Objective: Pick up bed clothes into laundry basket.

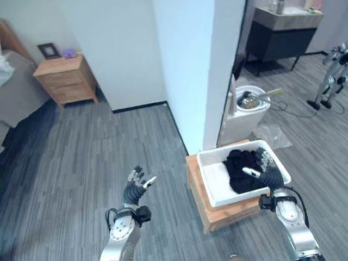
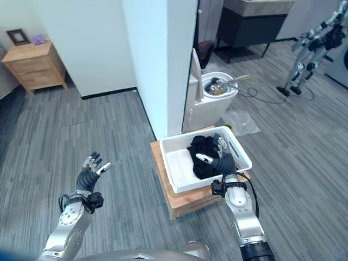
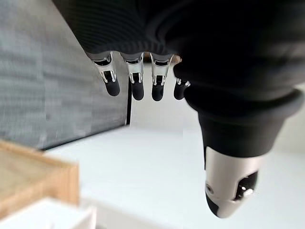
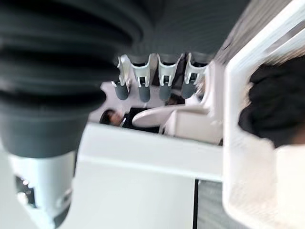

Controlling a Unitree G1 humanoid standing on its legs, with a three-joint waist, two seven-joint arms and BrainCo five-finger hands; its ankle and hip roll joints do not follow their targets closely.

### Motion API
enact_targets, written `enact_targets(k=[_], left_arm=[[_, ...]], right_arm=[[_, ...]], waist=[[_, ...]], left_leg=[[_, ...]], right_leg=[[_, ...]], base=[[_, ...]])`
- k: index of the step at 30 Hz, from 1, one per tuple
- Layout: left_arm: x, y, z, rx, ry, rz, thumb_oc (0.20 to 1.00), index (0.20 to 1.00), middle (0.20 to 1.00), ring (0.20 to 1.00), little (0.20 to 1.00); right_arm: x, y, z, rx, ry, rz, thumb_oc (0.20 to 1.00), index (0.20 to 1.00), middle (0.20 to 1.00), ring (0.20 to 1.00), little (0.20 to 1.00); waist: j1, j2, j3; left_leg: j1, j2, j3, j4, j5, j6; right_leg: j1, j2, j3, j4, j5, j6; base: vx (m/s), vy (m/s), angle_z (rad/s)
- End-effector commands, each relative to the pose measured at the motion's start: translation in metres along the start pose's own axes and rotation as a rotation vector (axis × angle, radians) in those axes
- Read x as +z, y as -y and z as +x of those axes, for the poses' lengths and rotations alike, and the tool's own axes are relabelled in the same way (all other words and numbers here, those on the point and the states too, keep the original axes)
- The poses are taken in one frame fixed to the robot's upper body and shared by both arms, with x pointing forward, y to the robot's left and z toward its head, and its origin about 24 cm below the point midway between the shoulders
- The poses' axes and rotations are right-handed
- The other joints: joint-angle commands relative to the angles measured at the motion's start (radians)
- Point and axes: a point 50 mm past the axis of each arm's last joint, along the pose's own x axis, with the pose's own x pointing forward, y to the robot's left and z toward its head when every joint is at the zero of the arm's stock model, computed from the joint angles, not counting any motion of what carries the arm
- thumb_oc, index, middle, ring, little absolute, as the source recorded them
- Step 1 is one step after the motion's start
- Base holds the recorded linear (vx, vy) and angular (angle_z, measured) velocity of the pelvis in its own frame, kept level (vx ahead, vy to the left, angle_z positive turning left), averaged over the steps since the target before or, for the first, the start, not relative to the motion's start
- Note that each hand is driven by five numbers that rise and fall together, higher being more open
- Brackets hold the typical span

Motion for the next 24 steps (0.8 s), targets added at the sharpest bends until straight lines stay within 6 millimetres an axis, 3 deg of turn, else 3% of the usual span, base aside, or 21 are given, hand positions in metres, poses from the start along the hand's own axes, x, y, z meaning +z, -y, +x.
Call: enact_targets(k=[1, 2, 3, 4, 5, 6, 7, 12, 18, 19, 20, 21, 22, 23, 24], left_arm=[[0.03, -0.016, 0.006, 0.036, 0.142, 0.071, 1.0, 1.0, 1.0, 1.0, 1.0], [0.029, -0.015, 0.006, 0.037, 0.137, 0.066, 1.0, 1.0, 1.0, 1.0, 1.0], [0.029, -0.015, 0.006, 0.037, 0.137, 0.066, 1.0, 1.0, 1.0, 1.0, 1.0], [0.028, -0.014, 0.006, 0.029, 0.132, 0.065, 1.0, 1.0, 1.0, 1.0, 1.0], [0.027, -0.014, 0.005, 0.027, 0.126, 0.056, 1.0, 1.0, 1.0, 1.0, 1.0], [0.022, -0.015, 0.001, 0.033, 0.108, 0.033, 1.0, 1.0, 1.0, 1.0, 1.0], [0.021, -0.015, 0.001, 0.027, 0.103, 0.023, 1.0, 1.0, 1.0, 1.0, 1.0], [0.024, -0.013, 0.0, 0.03, 0.124, -0.014, 1.0, 1.0, 1.0, 1.0, 1.0], [0.026, -0.013, 0.0, 0.053, 0.144, -0.047, 1.0, 1.0, 1.0, 1.0, 1.0], [0.029, -0.012, 0.002, 0.054, 0.16, -0.05, 1.0, 1.0, 1.0, 1.0, 1.0], [0.031, -0.011, 0.003, 0.055, 0.17, -0.062, 1.0, 1.0, 1.0, 1.0, 1.0], [0.033, -0.011, 0.003, 0.054, 0.176, -0.081, 1.0, 1.0, 1.0, 1.0, 1.0], [0.033, -0.011, 0.003, 0.055, 0.176, -0.082, 1.0, 1.0, 1.0, 1.0, 1.0], [0.032, -0.012, 0.002, 0.053, 0.17, -0.083, 1.0, 1.0, 1.0, 1.0, 1.0], [0.032, -0.01, 0.003, 0.036, 0.168, -0.072, 1.0, 1.0, 1.0, 1.0, 1.0]], right_arm=[[0.037, -0.018, 0.019, 0.04, 0.181, 0.068, 1.0, 1.0, 1.0, 1.0, 1.0], [0.039, -0.022, 0.019, 0.054, 0.194, 0.07, 1.0, 1.0, 1.0, 1.0, 1.0], [0.039, -0.022, 0.019, 0.054, 0.194, 0.07, 1.0, 1.0, 1.0, 1.0, 1.0], [0.039, -0.022, 0.017, 0.056, 0.192, 0.07, 1.0, 1.0, 1.0, 1.0, 1.0], [0.037, -0.02, 0.015, 0.056, 0.186, 0.066, 1.0, 1.0, 1.0, 1.0, 1.0], [0.037, -0.019, 0.014, 0.065, 0.19, 0.058, 1.0, 1.0, 1.0, 1.0, 1.0], [0.039, -0.018, 0.016, 0.063, 0.198, 0.054, 1.0, 1.0, 1.0, 1.0, 1.0], [0.049, -0.014, 0.022, 0.085, 0.237, 0.02, 1.0, 1.0, 1.0, 1.0, 1.0], [0.055, -0.018, 0.027, 0.11, 0.261, 0.011, 1.0, 1.0, 1.0, 1.0, 1.0], [0.057, -0.018, 0.027, 0.113, 0.272, 0.012, 1.0, 1.0, 1.0, 1.0, 1.0], [0.057, -0.016, 0.026, 0.107, 0.273, 0.007, 1.0, 1.0, 1.0, 1.0, 1.0], [0.055, -0.015, 0.026, 0.101, 0.264, 0.0, 1.0, 1.0, 1.0, 1.0, 1.0], [0.055, -0.015, 0.026, 0.103, 0.265, 0.0, 1.0, 1.0, 1.0, 1.0, 1.0], [0.054, -0.016, 0.025, 0.101, 0.254, -0.003, 1.0, 1.0, 1.0, 1.0, 1.0], [0.052, -0.015, 0.024, 0.101, 0.24, -0.012, 1.0, 1.0, 1.0, 1.0, 1.0]], waist=[[0.016, -0.011, 0.027], [0.021, -0.008, 0.026], [0.021, -0.007, 0.025], [0.017, -0.01, 0.025], [0.012, -0.013, 0.022], [0.006, -0.019, 0.018], [0.016, -0.026, 0.016], [0.049, -0.02, 0.009], [0.074, -0.009, 0.022], [0.075, -0.011, 0.039], [0.066, -0.009, 0.045], [0.053, -0.003, 0.052], [0.055, -0.005, 0.055], [0.053, -0.001, 0.056], [0.056, 0.004, 0.047]], left_leg=[[0.043, 0.08, 0.028, 0.008, -0.047, -0.036], [0.007, 0.082, -0.018, 0.008, -0.038, -0.032], [0.006, 0.083, -0.018, 0.008, -0.038, -0.032], [-0.005, 0.075, -0.056, 0.008, -0.035, -0.028], [-0.019, 0.065, -0.098, 0.008, -0.03, -0.024], [-0.04, 0.025, -0.184, 0.008, -0.024, -0.007], [-0.047, -0.002, -0.21, 0.008, -0.027, 0.0], [-0.044, -0.025, -0.241, 0.035, -0.035, 0.0], [-0.096, -0.034, -0.238, 0.137, -0.059, -0.013], [-0.131, -0.02, -0.215, 0.181, -0.054, -0.03], [-0.142, 0.014, -0.148, 0.184, -0.047, -0.044], [-0.139, 0.088, 0.018, 0.212, -0.048, -0.054], [-0.148, 0.094, 0.033, 0.22, -0.032, -0.05], [-0.138, 0.116, 0.095, 0.235, -0.038, -0.048], [-0.14, 0.114, 0.106, 0.27, -0.066, -0.057]], right_leg=[[-0.174, -0.03, 0.091, 0.138, 0.047, 0.048], [-0.176, 0.023, 0.167, 0.126, -0.007, 0.028], [-0.176, 0.024, 0.167, 0.125, -0.006, 0.028], [-0.167, 0.082, 0.24, 0.115, -0.058, 0.008], [-0.157, 0.151, 0.326, 0.091, -0.102, -0.009], [-0.136, 0.271, 0.511, 0.029, -0.139, -0.059], [-0.122, 0.283, 0.541, -0.009, -0.13, -0.084], [-0.023, 0.263, 0.505, -0.187, -0.084, -0.116], [0.02, 0.249, 0.46, -0.256, -0.072, -0.125], [0.014, 0.236, 0.429, -0.256, -0.073, -0.126], [0.008, 0.222, 0.389, -0.256, -0.078, -0.122], [0.009, 0.192, 0.313, -0.256, -0.094, -0.107], [0.002, 0.194, 0.312, -0.256, -0.081, -0.112], [0.01, 0.185, 0.281, -0.256, -0.08, -0.106], [0.034, 0.173, 0.239, -0.256, -0.099, -0.096]], base=[[-0.05, 0.014, 0.85], [-0.05, 0.013, 0.77], [-0.01, 0.014, 0.86], [0.04, 0.006, 0.85], [0.12, 0.04, 1.2], [0.12, 0.033, 1.43], [0.1, 0.034, 1.99], [0.06, -0.104, 1.14], [-0.02, -0.071, 0.24], [-0.16, -0.035, -0.04], [-0.15, 0.019, 0.24], [-0.13, 0.013, 0.76], [-0.06, -0.005, 1.41], [0.06, -0.047, 1.6], [0.12, -0.028, 1.12]])
